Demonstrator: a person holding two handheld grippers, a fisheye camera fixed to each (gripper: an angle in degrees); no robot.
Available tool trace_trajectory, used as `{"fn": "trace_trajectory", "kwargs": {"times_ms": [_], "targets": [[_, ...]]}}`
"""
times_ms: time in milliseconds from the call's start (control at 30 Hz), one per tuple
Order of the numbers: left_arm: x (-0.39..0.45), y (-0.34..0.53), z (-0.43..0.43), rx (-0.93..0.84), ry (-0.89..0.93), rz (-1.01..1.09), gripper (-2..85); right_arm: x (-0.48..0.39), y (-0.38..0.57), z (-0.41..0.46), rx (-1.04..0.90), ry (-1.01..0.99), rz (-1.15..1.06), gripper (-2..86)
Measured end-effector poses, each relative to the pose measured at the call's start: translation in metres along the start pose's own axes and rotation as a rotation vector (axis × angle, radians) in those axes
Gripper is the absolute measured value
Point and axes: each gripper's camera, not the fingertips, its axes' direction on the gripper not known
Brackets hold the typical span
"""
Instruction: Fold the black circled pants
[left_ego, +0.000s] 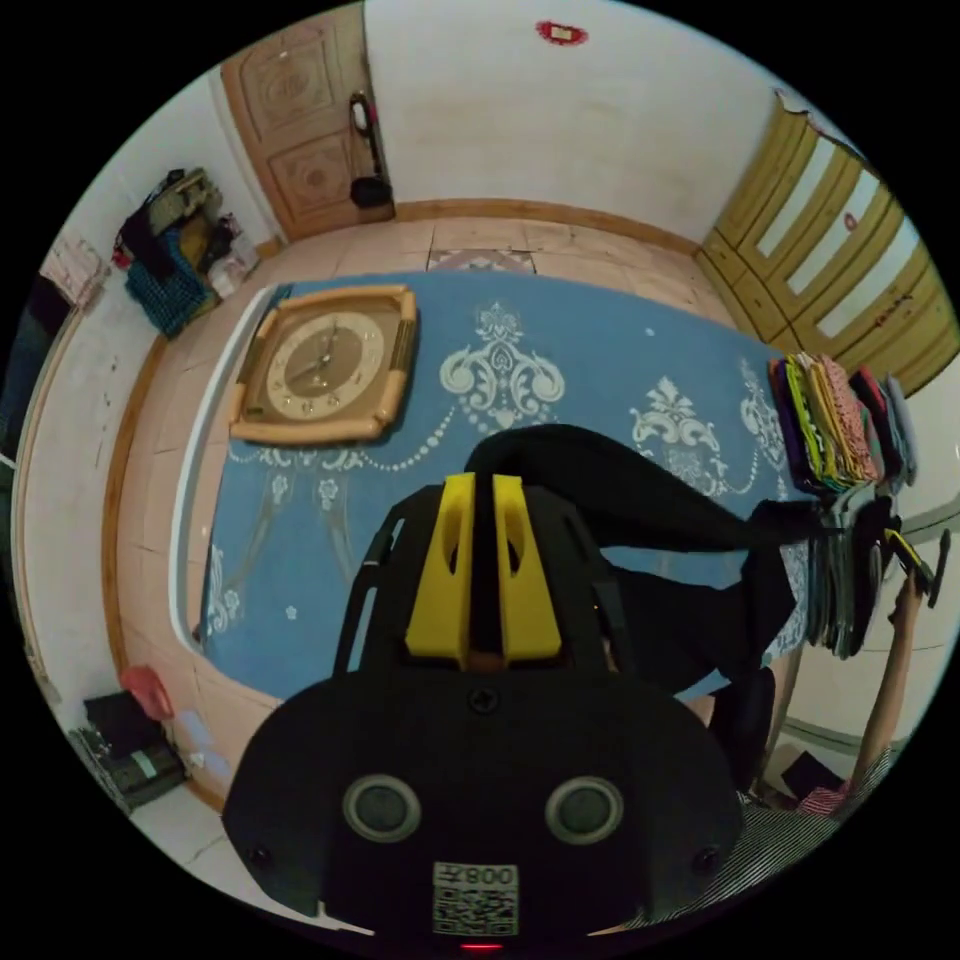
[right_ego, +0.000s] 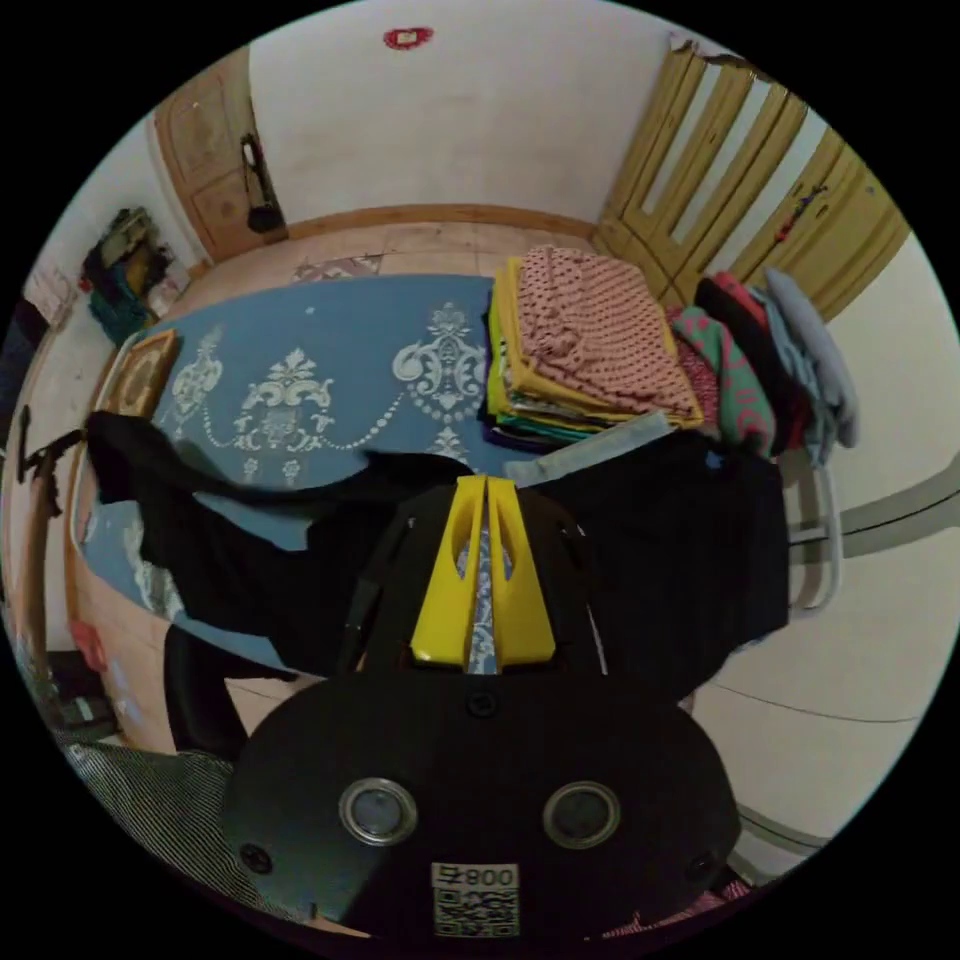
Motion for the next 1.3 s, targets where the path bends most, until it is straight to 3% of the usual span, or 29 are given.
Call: {"fn": "trace_trajectory", "kwargs": {"times_ms": [100,233,433,700,767,1033,1300], "targets": [[-0.023,0.025,0.022,-0.010,0.111,-0.018,6.4,0.000,0.019,0.015,0.024,-0.040,-0.088,0.8],[-0.054,0.071,0.052,-0.078,0.252,-0.099,8.3,-0.007,0.052,0.058,-0.101,-0.103,-0.167,2.6],[-0.094,0.116,0.102,-0.219,0.395,-0.292,12.2,0.045,0.071,0.101,-0.214,-0.164,0.030,5.9],[-0.088,0.097,0.120,-0.288,0.175,-0.206,9.4,0.101,0.052,0.118,-0.247,-0.066,0.123,8.1],[-0.091,0.095,0.117,-0.292,0.171,-0.190,6.4,0.107,0.048,0.135,-0.347,-0.064,0.107,7.7],[-0.120,0.098,0.077,-0.142,0.326,-0.210,2.2,0.138,0.039,0.119,-0.375,-0.065,0.061,2.0],[-0.162,0.119,0.006,0.006,0.209,-0.226,1.3,0.181,0.046,0.049,-0.252,-0.141,0.051,0.8]]}}
